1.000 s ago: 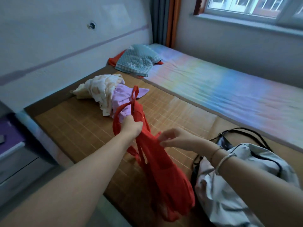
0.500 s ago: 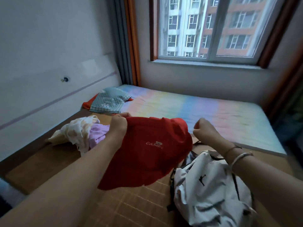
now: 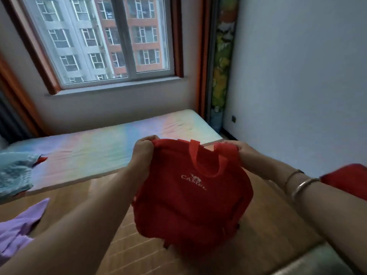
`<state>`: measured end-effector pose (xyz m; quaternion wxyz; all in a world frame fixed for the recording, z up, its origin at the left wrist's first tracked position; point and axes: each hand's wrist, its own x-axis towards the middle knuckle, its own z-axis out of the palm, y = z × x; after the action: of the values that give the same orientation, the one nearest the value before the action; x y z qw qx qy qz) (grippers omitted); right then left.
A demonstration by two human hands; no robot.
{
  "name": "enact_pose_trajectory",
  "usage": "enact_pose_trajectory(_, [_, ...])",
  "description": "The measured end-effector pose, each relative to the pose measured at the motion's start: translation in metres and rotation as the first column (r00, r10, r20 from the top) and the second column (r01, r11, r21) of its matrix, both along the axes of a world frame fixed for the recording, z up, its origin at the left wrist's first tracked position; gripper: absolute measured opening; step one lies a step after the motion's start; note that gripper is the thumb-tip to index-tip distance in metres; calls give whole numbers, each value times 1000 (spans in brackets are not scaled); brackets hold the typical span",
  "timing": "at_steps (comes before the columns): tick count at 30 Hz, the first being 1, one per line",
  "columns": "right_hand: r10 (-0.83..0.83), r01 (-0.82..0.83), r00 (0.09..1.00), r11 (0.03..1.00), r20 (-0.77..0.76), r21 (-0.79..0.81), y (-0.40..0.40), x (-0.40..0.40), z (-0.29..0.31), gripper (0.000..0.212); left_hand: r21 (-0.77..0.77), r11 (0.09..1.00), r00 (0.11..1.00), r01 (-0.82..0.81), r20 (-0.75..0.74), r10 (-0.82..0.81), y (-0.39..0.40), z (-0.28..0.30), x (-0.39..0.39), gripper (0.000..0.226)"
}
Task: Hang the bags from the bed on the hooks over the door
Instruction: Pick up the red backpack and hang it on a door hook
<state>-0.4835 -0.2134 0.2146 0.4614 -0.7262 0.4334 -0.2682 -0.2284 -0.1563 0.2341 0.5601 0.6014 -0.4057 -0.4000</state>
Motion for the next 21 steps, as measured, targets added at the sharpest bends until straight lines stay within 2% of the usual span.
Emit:
enact_pose_trajectory(2, [-242, 249, 964, 967, 112, -51, 18, -37, 10, 22, 30, 990, 985, 137, 105, -140, -14, -2, -30, 37])
enact_pose_trajectory(4, [-379, 403, 907, 907, 183, -121, 38, -75, 27, 20, 55, 975, 950, 214, 221, -221, -27, -4, -62, 39])
enact_pose_trajectory(6, [-474, 520, 847, 834, 243, -186, 58, -113, 45, 15, 74, 961, 910, 266, 308, -276, -39, -5, -99, 40])
enact_pose_trajectory(10, [-622, 714, 690, 668, 369, -209, 91, -184, 75, 33, 50, 875, 812, 481, 351, -466, -40, 10, -198, 36])
enact_pose_trajectory(11, [-659, 758, 643, 622, 390, -198, 104, -208, 82, 34, 41, 813, 757, 581, 338, -558, -33, 18, -235, 30])
enact_pose_trajectory(13, [-688, 788, 605, 590, 401, -175, 120, -246, 91, 37, 72, 666, 611, 742, 337, -717, -16, 33, -294, 22])
enact_pose_trajectory(16, [-718, 805, 586, 569, 376, -168, 145, -308, 101, 40, 90, 451, 386, 888, 386, -838, 14, 51, -384, 41])
enact_pose_trajectory(19, [-757, 829, 558, 526, 340, -190, 171, -375, 108, 40, 38, 339, 305, 940, 356, -884, 41, 59, -477, 44])
enact_pose_trajectory(21, [-782, 855, 518, 473, 346, -211, 188, -421, 113, 41, 1, 319, 302, 948, 322, -897, 54, 59, -538, 44])
